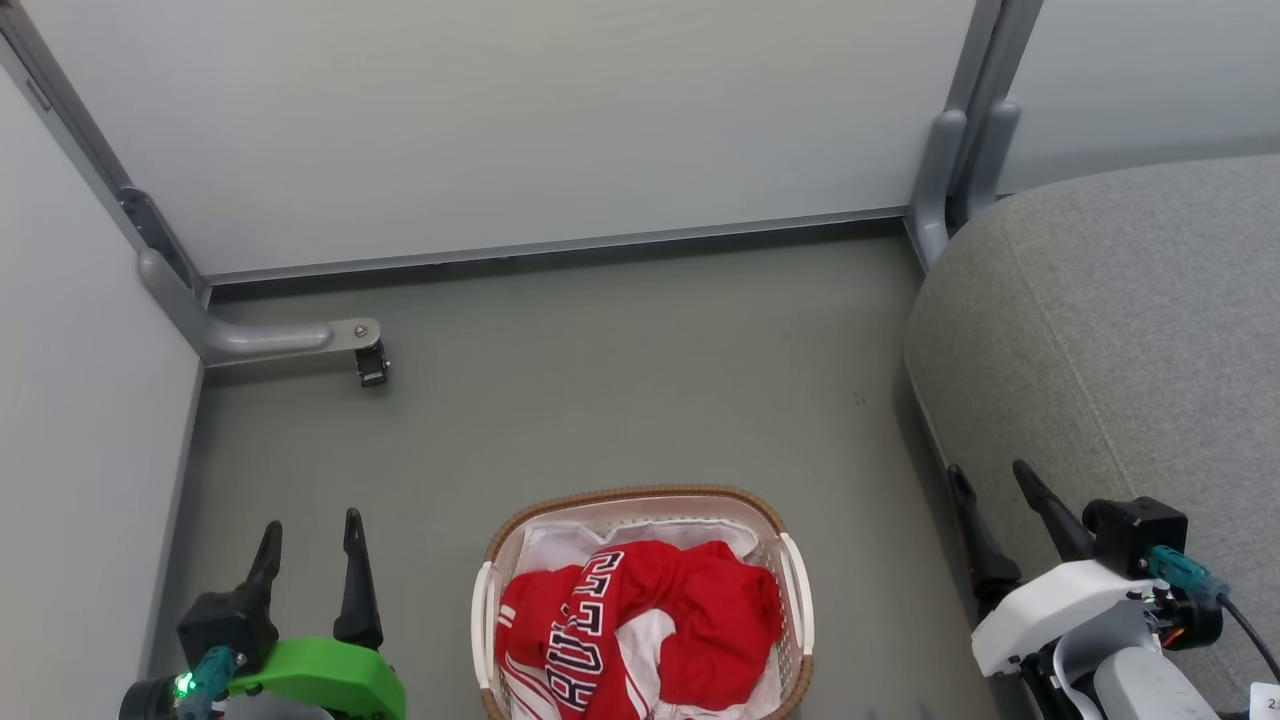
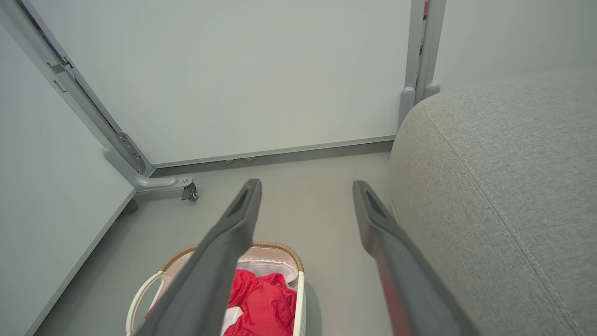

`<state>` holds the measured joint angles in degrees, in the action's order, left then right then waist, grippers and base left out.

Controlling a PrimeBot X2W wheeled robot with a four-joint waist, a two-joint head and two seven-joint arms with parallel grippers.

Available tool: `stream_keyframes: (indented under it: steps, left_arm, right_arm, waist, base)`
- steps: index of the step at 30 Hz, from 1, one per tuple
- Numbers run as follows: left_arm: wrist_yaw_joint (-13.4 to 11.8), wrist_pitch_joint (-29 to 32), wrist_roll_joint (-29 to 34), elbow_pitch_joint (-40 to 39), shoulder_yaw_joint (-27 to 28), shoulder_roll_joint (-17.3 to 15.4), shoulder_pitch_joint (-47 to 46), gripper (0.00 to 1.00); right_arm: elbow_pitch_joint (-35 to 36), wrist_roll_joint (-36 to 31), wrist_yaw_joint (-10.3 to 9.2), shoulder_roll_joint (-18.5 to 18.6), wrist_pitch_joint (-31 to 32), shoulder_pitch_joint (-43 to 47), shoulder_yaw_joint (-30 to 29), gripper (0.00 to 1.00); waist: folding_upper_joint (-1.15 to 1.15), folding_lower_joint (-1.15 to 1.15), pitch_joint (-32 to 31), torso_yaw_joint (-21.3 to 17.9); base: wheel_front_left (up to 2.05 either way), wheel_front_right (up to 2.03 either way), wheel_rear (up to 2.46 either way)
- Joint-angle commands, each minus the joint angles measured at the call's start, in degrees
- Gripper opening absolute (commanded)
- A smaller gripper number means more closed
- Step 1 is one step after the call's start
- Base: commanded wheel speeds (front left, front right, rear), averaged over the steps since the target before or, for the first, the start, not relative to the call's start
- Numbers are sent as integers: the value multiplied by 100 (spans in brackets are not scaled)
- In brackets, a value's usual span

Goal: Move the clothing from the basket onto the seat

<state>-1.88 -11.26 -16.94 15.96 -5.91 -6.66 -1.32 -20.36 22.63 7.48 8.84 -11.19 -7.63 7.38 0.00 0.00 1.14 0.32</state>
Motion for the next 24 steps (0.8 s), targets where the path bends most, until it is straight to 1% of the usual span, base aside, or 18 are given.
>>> stream_keyframes:
  steps: [1,10,15,24]
  left_arm:
    - [-29,-60,144,-50,4,-21,59,100]
    - [26,-163,579,-16,48,50,148,100]
    - [12,-220,813,-27,64,96,178,100]
    - [106,-310,1203,37,25,151,155,100]
  right_arm:
    - [-2,-135,2,28,-63,-37,10,100]
    - [-94,-539,1,12,-168,-7,45,100]
    - [-155,-745,1,1,-224,15,33,100]
    - [-191,-1080,1,48,-319,-147,166,100]
  waist:
    - [0,0,1,1]
    - [0,0,20,-12]
    - [0,0,39,-21]
    - [0,0,208,-68]
  base:
    - [0,0,0]
    - [0,0,0]
    - [0,0,0]
    - [0,0,0]
